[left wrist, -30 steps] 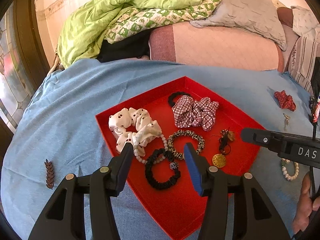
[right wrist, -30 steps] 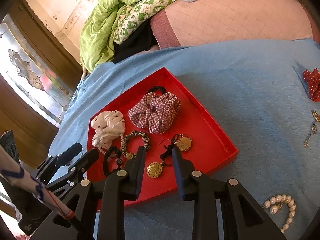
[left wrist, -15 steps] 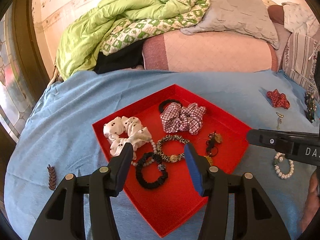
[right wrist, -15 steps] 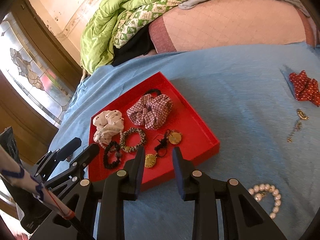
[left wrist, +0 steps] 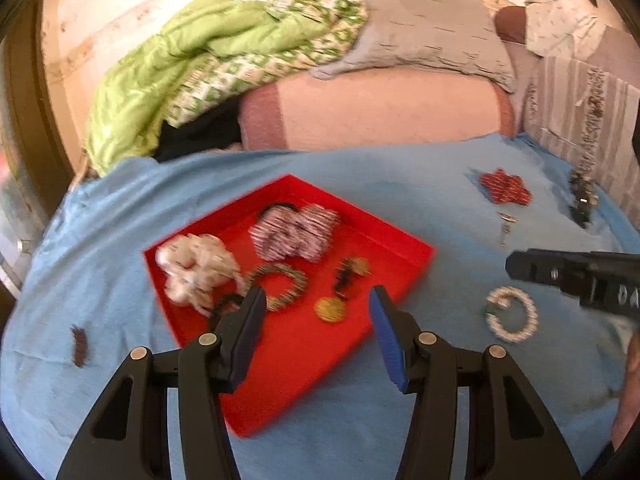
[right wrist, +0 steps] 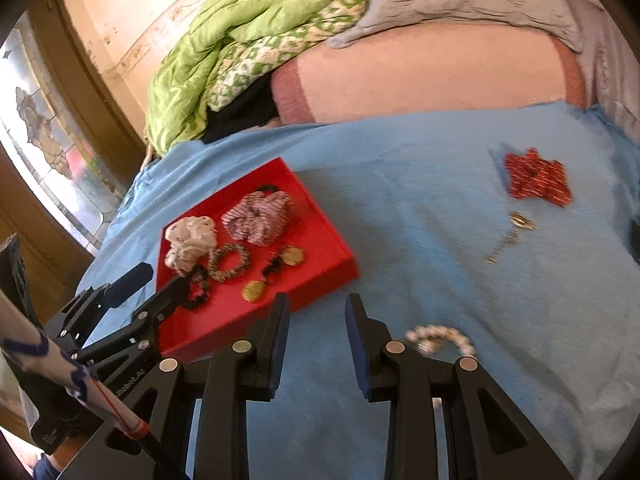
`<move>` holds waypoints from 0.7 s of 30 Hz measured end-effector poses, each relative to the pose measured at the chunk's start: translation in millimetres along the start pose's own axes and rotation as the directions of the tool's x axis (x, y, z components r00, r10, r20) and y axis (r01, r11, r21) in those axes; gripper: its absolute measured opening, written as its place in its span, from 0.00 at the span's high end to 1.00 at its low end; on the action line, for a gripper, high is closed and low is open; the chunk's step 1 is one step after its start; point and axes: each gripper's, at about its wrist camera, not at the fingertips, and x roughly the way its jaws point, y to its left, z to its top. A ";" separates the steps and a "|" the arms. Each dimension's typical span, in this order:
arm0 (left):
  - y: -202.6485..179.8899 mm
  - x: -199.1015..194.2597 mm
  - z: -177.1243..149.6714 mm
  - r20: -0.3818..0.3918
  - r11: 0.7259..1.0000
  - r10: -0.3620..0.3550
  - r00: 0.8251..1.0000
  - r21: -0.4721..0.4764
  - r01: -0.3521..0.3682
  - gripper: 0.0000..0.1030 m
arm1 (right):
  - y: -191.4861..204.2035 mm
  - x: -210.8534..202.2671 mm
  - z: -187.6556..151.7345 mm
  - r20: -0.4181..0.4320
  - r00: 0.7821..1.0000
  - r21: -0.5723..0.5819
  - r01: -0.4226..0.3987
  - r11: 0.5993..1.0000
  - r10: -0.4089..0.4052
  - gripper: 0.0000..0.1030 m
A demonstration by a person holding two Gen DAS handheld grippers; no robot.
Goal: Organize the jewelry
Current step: 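Withdraw both tools from the tray toward the pearl jewelry, then grasp the pearl bracelet with the right tool while the left tool grasps the pearl earring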
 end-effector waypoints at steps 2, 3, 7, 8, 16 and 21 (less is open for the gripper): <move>-7.2 0.1 -4.7 -0.033 0.998 -0.052 0.998 -0.022 0.051 0.49 | -20.3 -9.8 -2.5 0.000 1.000 0.050 0.005 0.999 -0.005 0.70; -12.1 0.6 -8.7 -0.059 0.994 -0.101 0.993 -0.048 0.098 0.49 | -30.9 -13.6 -3.3 -0.003 1.000 0.075 0.008 0.997 -0.008 0.70; -33.7 5.8 -20.1 -0.112 0.974 -0.218 0.969 -0.083 0.210 0.49 | -70.4 -19.6 -9.4 -0.026 0.998 0.148 0.052 0.988 -0.049 0.70; -40.9 7.8 -21.8 -0.120 0.974 -0.223 0.967 -0.070 0.216 0.49 | -80.0 -17.0 -11.9 -0.041 0.997 0.161 0.068 0.985 -0.062 0.70; -69.6 28.2 -28.8 -0.170 0.979 -0.200 0.965 0.013 0.205 0.49 | -100.9 7.7 -21.8 -0.139 0.989 0.169 0.080 0.982 -0.056 0.70; -68.7 37.5 -26.4 -0.180 0.979 -0.199 0.963 0.010 0.204 0.49 | -91.2 30.6 -23.3 -0.192 0.976 0.083 0.121 0.989 -0.103 0.70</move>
